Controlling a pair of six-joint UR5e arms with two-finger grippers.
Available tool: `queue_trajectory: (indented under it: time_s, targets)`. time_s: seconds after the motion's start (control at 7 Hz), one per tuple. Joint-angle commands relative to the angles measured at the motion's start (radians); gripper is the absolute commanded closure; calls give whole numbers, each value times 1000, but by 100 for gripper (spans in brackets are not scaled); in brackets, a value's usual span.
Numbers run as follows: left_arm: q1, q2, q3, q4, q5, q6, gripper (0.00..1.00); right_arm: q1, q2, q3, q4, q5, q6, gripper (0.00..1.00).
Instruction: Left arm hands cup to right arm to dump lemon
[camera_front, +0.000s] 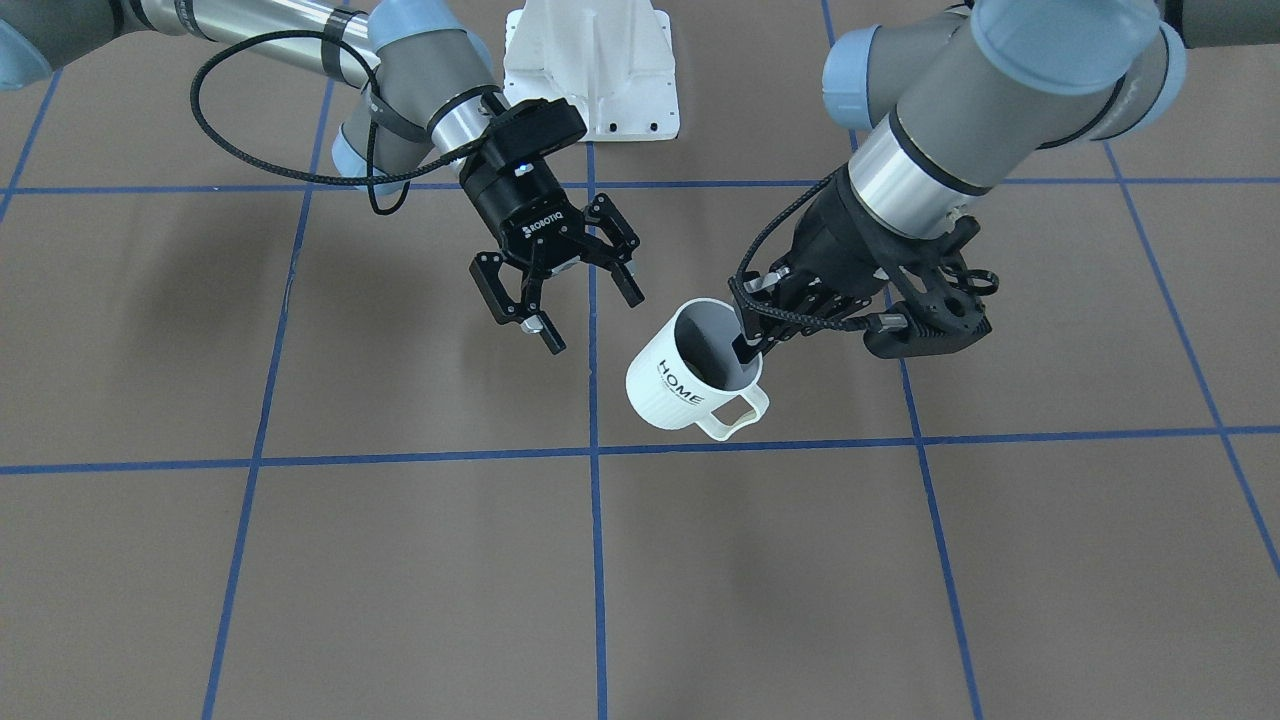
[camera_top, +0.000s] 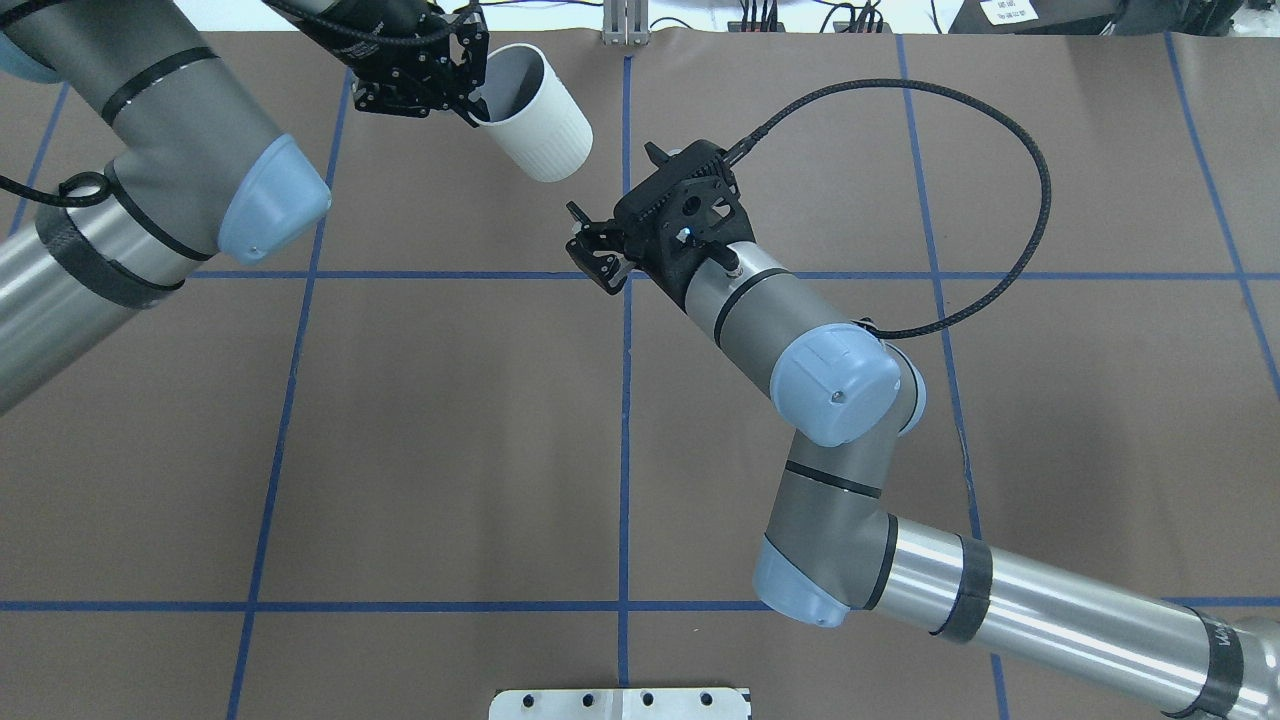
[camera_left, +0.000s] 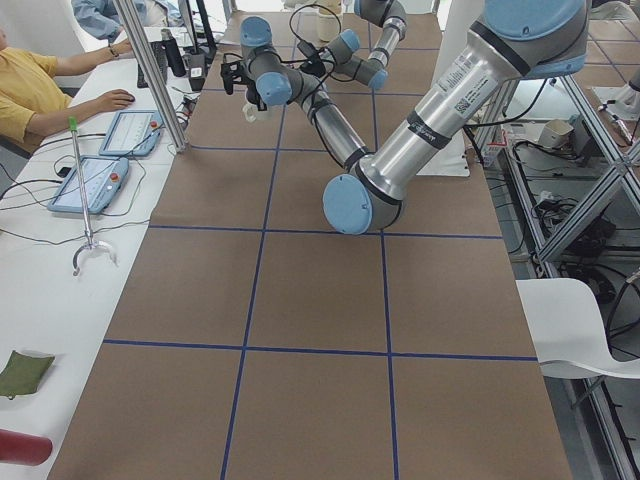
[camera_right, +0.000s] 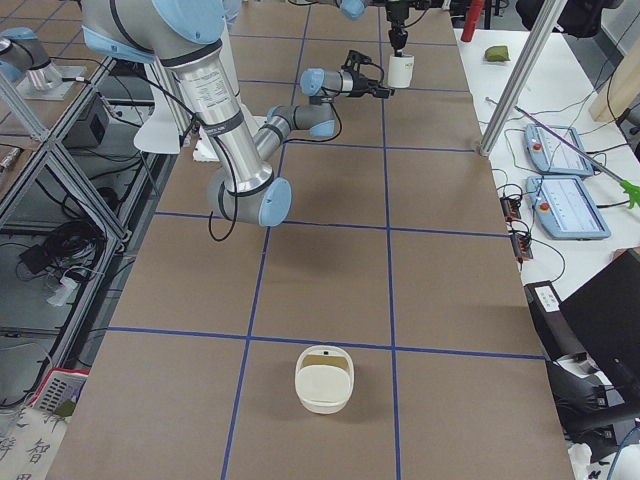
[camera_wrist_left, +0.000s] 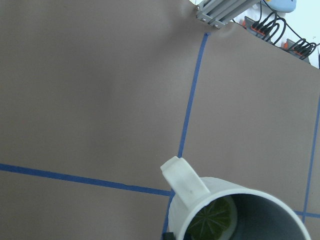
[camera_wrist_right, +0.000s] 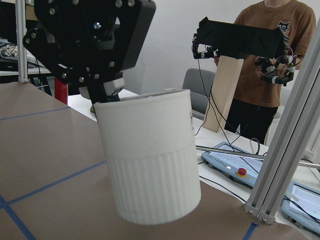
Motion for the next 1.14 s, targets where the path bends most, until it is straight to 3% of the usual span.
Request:
queue_trajectory:
  time_s: [0.0, 1.0]
  targets:
    - [16, -13, -5, 0, -1, -18, 100, -4, -2, -13, 14, -7, -5, 5]
    - [61, -33, -5, 0, 0, -18, 100, -4, -2, -12, 14, -24, -77, 5]
